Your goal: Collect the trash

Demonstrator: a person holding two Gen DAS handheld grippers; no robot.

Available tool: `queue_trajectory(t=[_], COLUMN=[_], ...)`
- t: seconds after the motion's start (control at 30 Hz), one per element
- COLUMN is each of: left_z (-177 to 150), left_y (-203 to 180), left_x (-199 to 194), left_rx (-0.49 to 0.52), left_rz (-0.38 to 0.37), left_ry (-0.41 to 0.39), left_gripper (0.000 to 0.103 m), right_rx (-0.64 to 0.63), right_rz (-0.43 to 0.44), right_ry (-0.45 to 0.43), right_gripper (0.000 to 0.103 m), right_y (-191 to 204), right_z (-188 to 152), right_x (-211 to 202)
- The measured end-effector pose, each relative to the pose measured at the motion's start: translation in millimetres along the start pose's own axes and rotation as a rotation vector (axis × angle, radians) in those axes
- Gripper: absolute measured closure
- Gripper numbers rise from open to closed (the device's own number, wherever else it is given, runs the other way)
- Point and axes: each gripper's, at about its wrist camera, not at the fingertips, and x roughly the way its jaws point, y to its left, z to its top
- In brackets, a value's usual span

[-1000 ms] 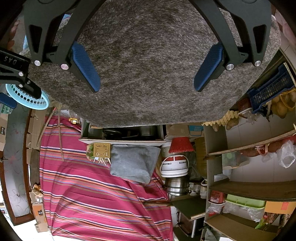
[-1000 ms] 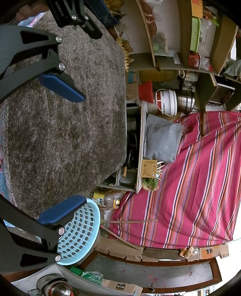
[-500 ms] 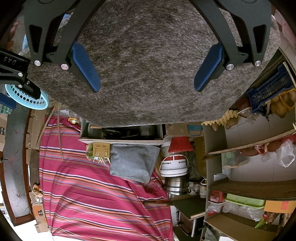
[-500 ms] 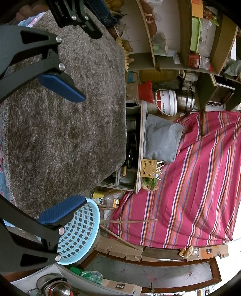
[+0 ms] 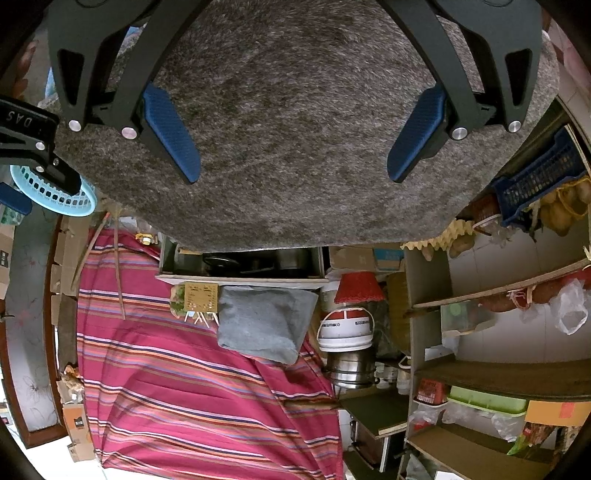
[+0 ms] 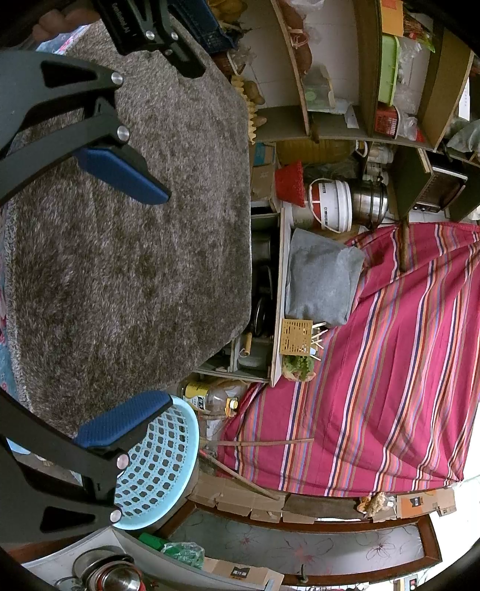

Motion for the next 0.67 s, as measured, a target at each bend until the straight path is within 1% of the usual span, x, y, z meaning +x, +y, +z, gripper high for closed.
queue_trajectory(t=[0.67], left_z=[2.0], left_y=[4.0], left_x=[-1.2], left_rx=[-0.011], left_rz=[0.009], left_ry=[-0.005], left_gripper=[0.005], right_rx=[-0.003], right_rz=[0.003], right_ry=[-0.001], right_gripper=[0.004], right_y=[1.5], right_z=[1.8], right_x=[-0.4])
